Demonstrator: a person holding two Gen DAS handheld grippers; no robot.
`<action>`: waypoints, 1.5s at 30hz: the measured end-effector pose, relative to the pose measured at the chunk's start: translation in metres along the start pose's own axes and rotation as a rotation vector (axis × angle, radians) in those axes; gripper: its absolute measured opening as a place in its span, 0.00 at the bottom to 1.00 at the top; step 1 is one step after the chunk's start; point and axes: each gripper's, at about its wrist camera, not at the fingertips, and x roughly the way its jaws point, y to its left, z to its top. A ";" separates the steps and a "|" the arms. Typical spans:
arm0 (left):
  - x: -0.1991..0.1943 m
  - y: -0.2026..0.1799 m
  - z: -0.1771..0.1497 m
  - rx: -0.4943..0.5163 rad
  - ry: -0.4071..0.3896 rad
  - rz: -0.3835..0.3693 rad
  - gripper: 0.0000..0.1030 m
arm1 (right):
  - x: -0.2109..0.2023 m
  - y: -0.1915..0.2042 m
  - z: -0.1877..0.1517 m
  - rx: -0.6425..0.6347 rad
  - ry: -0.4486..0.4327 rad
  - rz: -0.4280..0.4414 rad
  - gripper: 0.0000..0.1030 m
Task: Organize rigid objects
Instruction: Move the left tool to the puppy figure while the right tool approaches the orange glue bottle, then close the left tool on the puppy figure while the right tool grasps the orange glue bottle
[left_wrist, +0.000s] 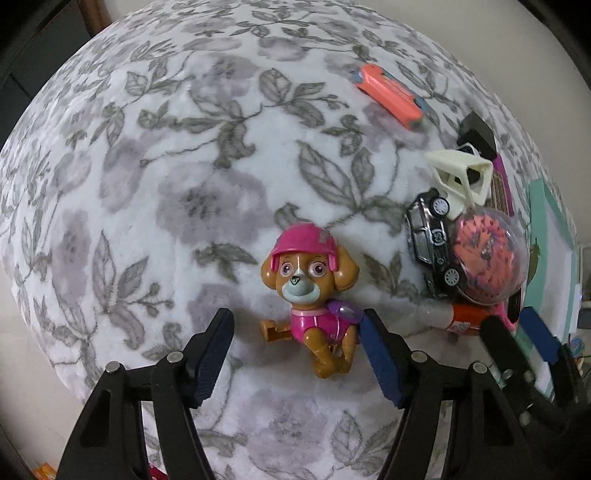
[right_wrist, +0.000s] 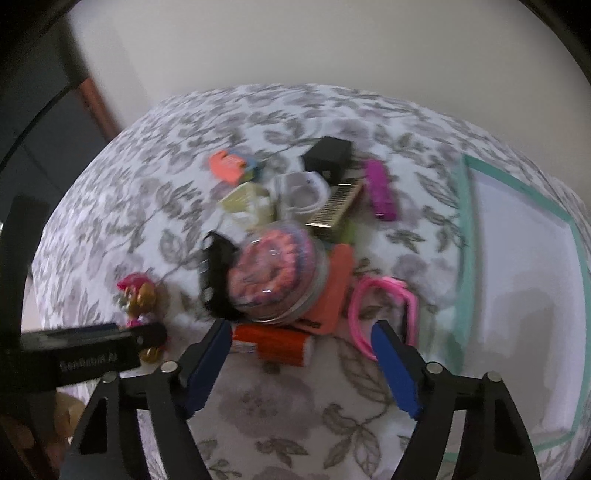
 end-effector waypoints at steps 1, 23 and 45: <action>-0.005 0.002 -0.009 -0.007 0.000 -0.002 0.69 | 0.002 0.004 0.000 -0.016 0.002 0.006 0.76; -0.006 0.024 -0.001 -0.037 0.013 0.000 0.69 | 0.014 0.013 -0.004 -0.067 0.044 0.066 0.54; -0.001 0.029 0.004 -0.050 -0.003 -0.009 0.69 | 0.030 0.035 -0.012 -0.108 0.098 0.141 0.47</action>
